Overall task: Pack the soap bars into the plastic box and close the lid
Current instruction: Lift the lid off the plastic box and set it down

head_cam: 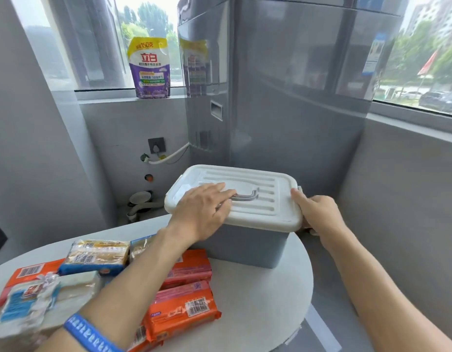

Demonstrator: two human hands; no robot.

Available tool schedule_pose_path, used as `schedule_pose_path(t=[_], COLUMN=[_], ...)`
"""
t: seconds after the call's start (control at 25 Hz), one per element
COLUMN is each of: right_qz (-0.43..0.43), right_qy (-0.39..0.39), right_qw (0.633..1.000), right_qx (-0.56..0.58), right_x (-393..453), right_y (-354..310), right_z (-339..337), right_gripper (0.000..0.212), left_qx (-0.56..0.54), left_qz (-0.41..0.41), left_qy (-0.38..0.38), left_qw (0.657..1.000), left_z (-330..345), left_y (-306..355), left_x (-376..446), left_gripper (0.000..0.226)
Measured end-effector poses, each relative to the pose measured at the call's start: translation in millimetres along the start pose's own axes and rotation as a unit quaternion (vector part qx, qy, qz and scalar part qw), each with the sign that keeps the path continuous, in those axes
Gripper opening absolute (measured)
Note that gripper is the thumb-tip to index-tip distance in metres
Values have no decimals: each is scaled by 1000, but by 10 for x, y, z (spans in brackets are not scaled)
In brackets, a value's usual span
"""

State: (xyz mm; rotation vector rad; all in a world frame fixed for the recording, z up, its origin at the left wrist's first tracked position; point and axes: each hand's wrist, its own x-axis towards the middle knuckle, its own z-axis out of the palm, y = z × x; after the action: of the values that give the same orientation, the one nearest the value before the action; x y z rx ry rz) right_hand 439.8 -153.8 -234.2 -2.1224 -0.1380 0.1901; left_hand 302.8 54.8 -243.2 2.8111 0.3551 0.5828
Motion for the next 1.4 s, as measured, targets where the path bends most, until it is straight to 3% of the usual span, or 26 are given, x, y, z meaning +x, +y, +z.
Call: schedule_pose_path(t=[0.04,0.16,0.24,0.32,0.36,0.4,0.44,0.48,0.56,0.6,0.68,1.0,1.08,1.16,1.28,1.4], right_qz=[38,105,135,31,-54,-159,-259,-337,-395,-409,-414,-413,-435,-447,-437,-429], right_qy=[-38,-41,-66,20,112,173,156,73,-90,-110,-80,-93,-45,-11,-70,-52], right_qw=[994,969,963,999,990,967,949,935,888,860,844,862,871,874,873,867], right_qx=[90,222,226,29,-74,-101,-90,-90,-217,-285,-331,-278,-223,-192,-206,-248], right_x=[56,140,116,138,132,67,-55,-164,-376,-444,-471,-425,-425,-427,-464,-441], right_y=[43,145,217,233,196,97,-55,-205,-394,-413,-429,-460,-496,-517,-469,-426], right_z=[24,72,56,18,-13,-29,-21,16,222,342,457,451,413,407,436,448], right_gripper=[43,33,27,28,27,25,27,32,43,45,47,37,27,18,21,30], left_qx=[1,11,18,-5,-14,-12,-2,-5,-72,-111,-168,-259,-261,-277,-210,-124], left_qz=[0,2,5,14,17,3,-39,-100,-196,-214,-233,-224,-205,-175,-143,-102], left_qy=[3,15,7,6,25,66,118,157,161,149,144,171,195,163,125,142], left_qw=[1000,1000,1000,1000,999,998,992,983,965,959,947,924,923,931,959,977], left_z=[5,38,39,-17,-41,-51,-58,-62,-34,-10,-5,-84,-133,-166,-156,-157], left_y=[-21,-2,22,29,15,-15,-64,-120,-203,-239,-273,-265,-234,-181,-147,-135], left_x=[-5,-19,-26,-41,-62,-105,-157,-217,-312,-343,-343,-344,-314,-286,-286,-328], left_gripper=[40,40,41,42,45,47,48,48,47,47,50,51,56,60,51,49])
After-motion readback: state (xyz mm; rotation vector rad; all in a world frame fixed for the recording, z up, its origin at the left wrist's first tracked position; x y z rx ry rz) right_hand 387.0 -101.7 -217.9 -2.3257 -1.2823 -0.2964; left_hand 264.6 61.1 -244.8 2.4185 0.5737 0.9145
